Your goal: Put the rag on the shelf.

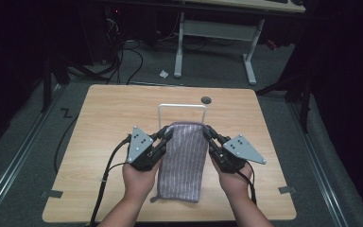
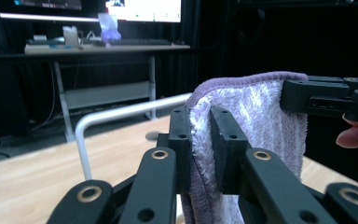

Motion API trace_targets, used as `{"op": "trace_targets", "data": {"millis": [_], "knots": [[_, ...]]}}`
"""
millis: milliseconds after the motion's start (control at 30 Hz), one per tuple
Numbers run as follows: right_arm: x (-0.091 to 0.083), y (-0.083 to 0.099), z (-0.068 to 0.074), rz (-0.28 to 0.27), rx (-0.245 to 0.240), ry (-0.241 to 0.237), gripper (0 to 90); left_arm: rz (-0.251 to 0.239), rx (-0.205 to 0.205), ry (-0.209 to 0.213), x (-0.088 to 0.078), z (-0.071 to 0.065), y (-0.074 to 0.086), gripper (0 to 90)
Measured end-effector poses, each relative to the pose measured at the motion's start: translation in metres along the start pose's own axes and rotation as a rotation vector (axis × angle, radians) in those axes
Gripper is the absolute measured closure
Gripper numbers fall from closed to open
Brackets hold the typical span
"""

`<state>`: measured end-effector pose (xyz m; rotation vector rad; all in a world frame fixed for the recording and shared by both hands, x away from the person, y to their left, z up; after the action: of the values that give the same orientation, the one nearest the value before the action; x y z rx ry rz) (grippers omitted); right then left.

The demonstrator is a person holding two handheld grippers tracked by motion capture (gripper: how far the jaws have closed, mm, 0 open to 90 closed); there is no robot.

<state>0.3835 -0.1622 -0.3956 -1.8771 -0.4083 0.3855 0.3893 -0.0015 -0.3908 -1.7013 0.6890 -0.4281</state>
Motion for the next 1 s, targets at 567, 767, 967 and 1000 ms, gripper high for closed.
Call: {"op": "trace_targets", "data": {"millis": [567, 767, 967, 1000], "knots": [[0.009, -0.050, -0.032, -0.071, -0.004, 0.038, 83.6, -0.067, 0.074, 0.011, 0.019, -0.001, -0.047, 79.9], [0.020, -0.054, -0.041, -0.065, 0.007, 0.044, 83.6, -0.063, 0.063, 0.024, 0.034, 0.010, -0.055, 79.9], [0.046, -0.058, -0.057, -0.054, 0.033, 0.057, 83.7, -0.061, 0.064, 0.000, 0.057, 0.026, -0.067, 79.8], [0.051, -0.058, -0.060, -0.051, 0.038, 0.059, 83.7, -0.071, 0.068, -0.002, 0.063, 0.031, -0.073, 79.8]]}}
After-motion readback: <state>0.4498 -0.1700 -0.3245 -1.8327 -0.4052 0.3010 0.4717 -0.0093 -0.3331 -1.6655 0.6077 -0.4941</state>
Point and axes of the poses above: each handheld gripper's, and its own axes: x roughly forward along the jaws, y roughly out of its underside, z roughly to its left, the point moved 8 cm from there along x, roughly forward along the jaws, and after that the axes turned 13 degrees about -x, right-handed, at the moved point
